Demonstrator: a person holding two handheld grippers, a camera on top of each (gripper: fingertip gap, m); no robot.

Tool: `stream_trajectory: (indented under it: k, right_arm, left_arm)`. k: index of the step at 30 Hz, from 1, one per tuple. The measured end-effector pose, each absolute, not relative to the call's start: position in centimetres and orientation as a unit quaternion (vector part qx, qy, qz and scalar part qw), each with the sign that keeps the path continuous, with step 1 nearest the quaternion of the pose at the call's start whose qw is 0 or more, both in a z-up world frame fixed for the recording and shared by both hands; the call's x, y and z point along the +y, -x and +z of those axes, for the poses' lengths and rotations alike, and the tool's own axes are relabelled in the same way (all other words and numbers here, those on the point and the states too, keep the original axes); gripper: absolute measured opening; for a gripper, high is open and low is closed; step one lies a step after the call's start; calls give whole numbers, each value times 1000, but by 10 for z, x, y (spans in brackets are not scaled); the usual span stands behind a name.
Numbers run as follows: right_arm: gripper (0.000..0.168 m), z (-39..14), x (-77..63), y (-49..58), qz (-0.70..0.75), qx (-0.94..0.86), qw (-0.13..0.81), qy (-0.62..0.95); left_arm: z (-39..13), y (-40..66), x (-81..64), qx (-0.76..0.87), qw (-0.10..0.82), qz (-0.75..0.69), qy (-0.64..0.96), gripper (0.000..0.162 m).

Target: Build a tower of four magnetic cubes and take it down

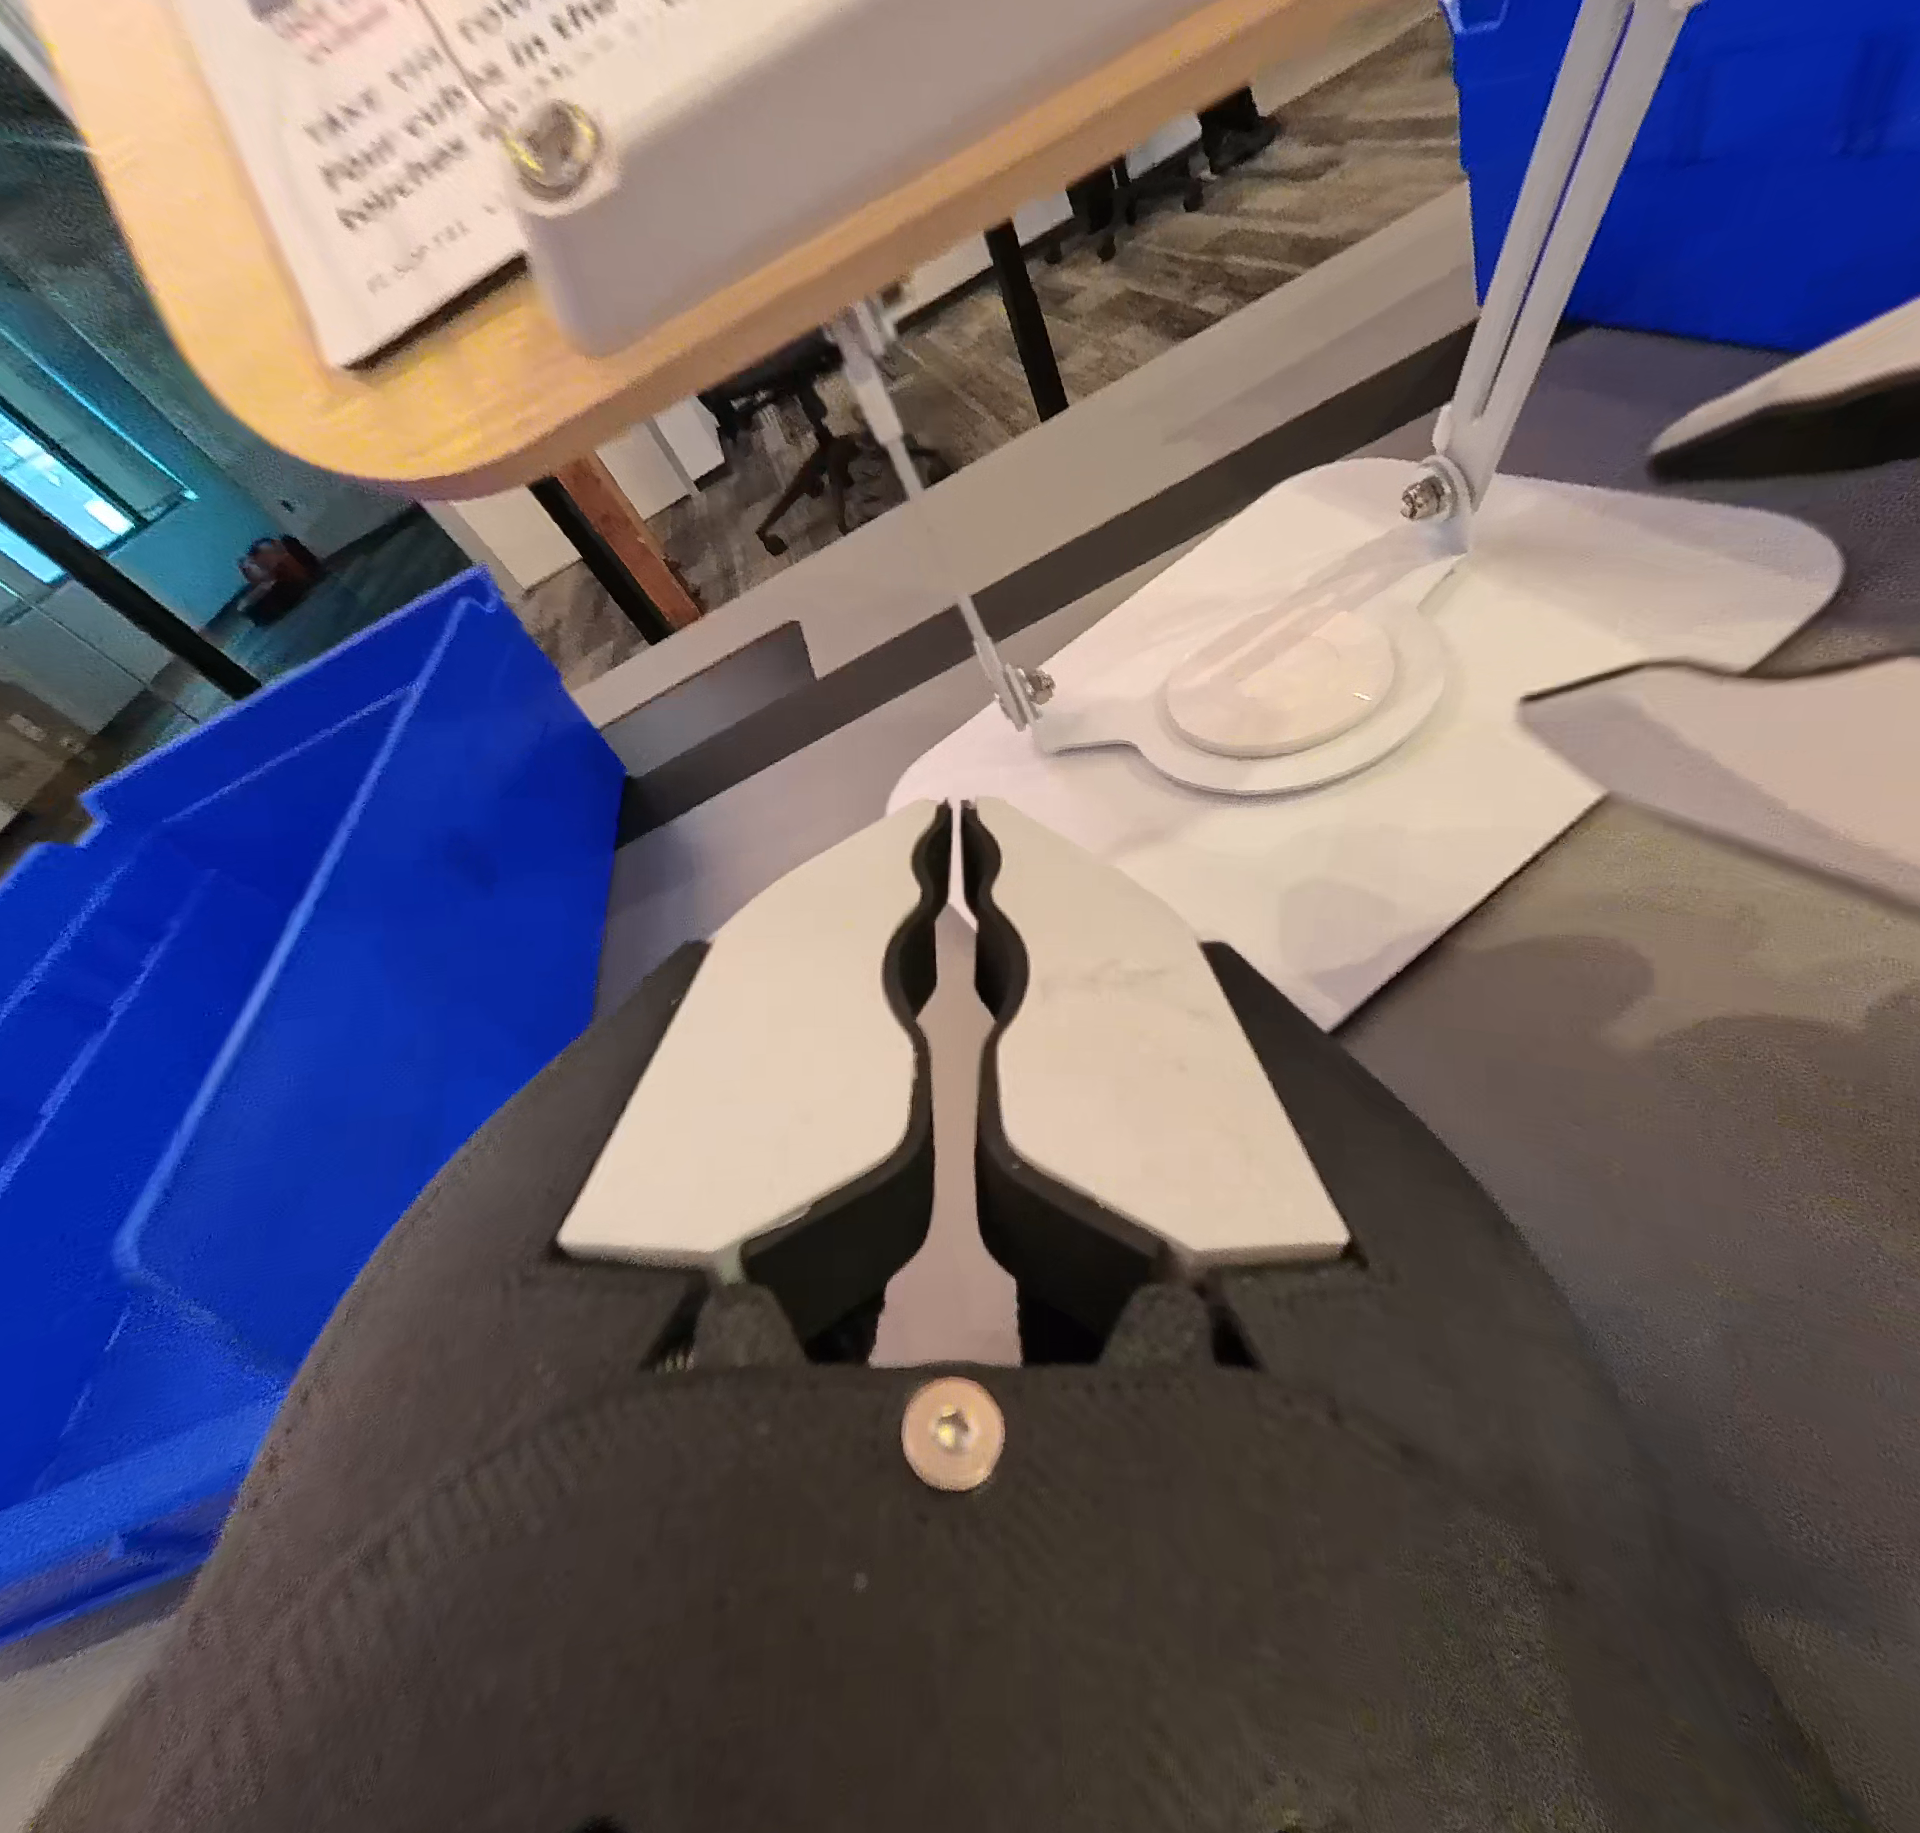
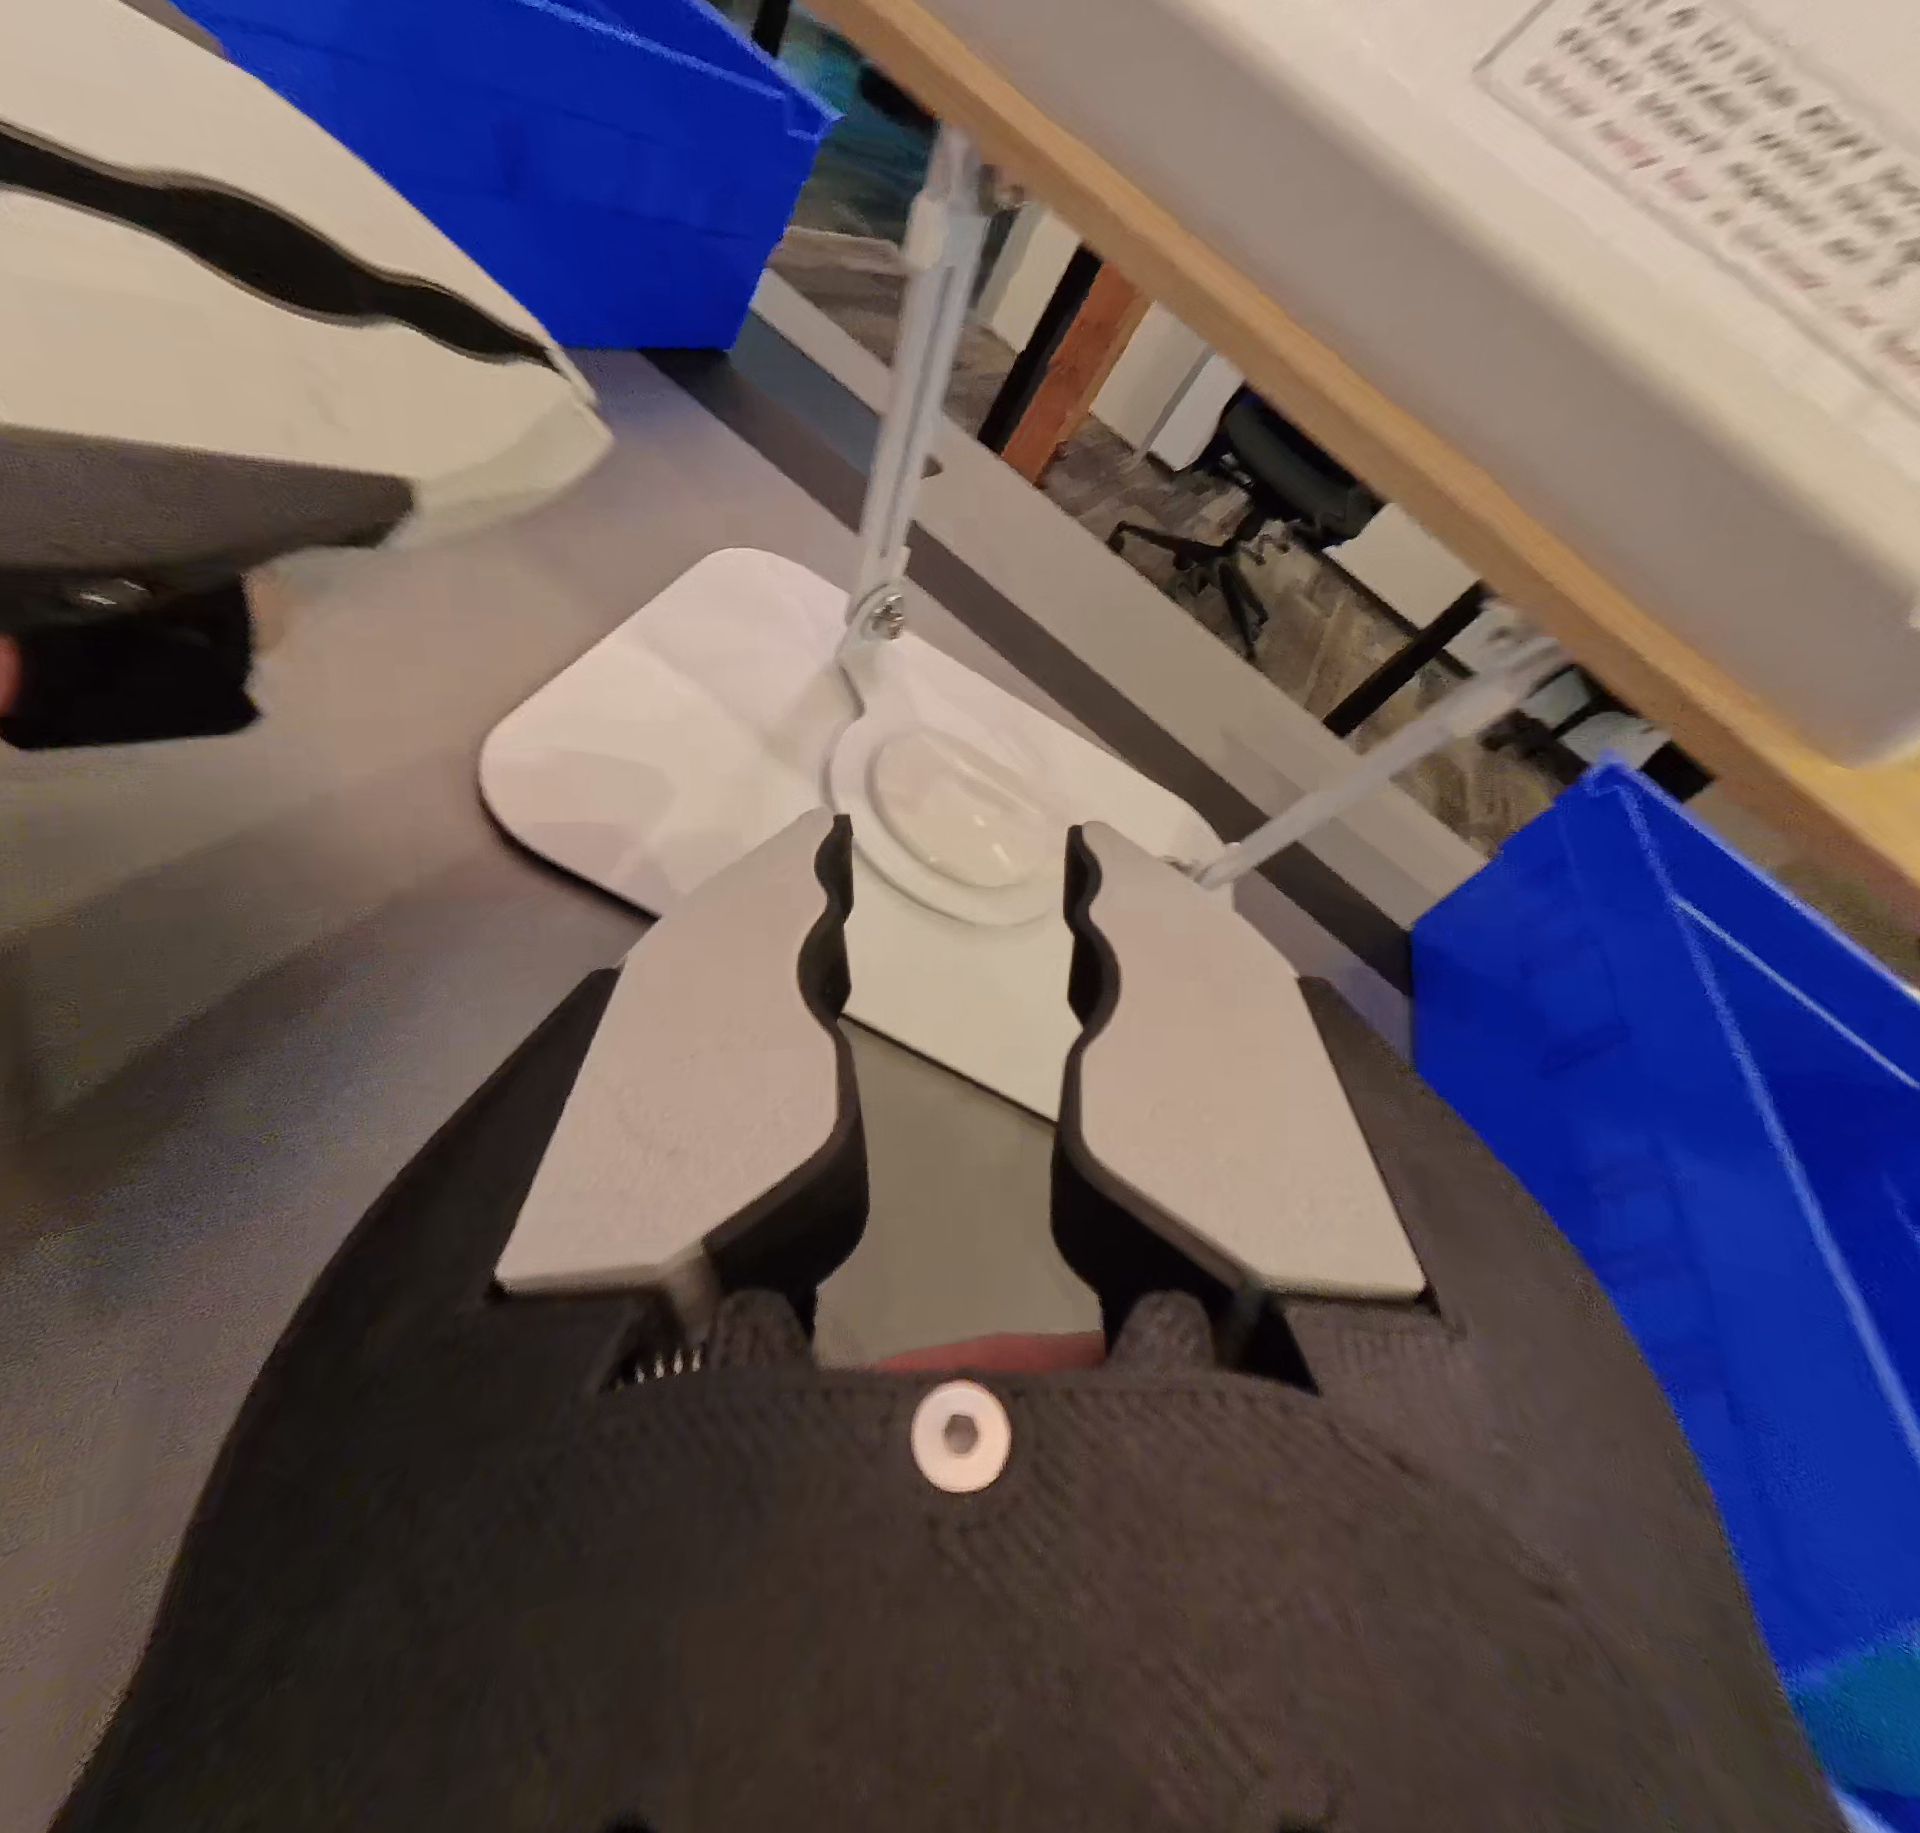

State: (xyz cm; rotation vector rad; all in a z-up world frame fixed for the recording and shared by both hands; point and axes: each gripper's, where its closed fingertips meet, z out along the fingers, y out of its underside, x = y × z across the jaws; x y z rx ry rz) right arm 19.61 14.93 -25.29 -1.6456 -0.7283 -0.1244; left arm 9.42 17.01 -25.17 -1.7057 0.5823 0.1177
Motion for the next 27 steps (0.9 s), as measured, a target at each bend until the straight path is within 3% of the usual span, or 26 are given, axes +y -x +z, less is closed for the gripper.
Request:
stream_trajectory:
  k: [1, 6, 15, 21, 27]
  right_arm:
    - [40, -248, 149, -201, -60, -313, 628, 710]
    - [49, -229, 136, -227, -78, -303, 660, 683]
    - [50, -203, 109, -319, -121, -232, 691, 673]
    - [53, -197, 109, -413, -159, -135, 688, 696]
    - [54, -205, 110, -443, -165, -111, 670, 715]
  left_arm:
    - [-247, -92, 168, 251, 627, 53, 735, 2]
    - [-226, -70, 149, 253, 659, 86, 703, 8]
    - [-198, 56, 135, 170, 683, 167, 691, 10]
    - [-219, 149, 134, 108, 651, 180, 729, 16]
    - [-240, 139, 141, 186, 615, 133, 755, 30]
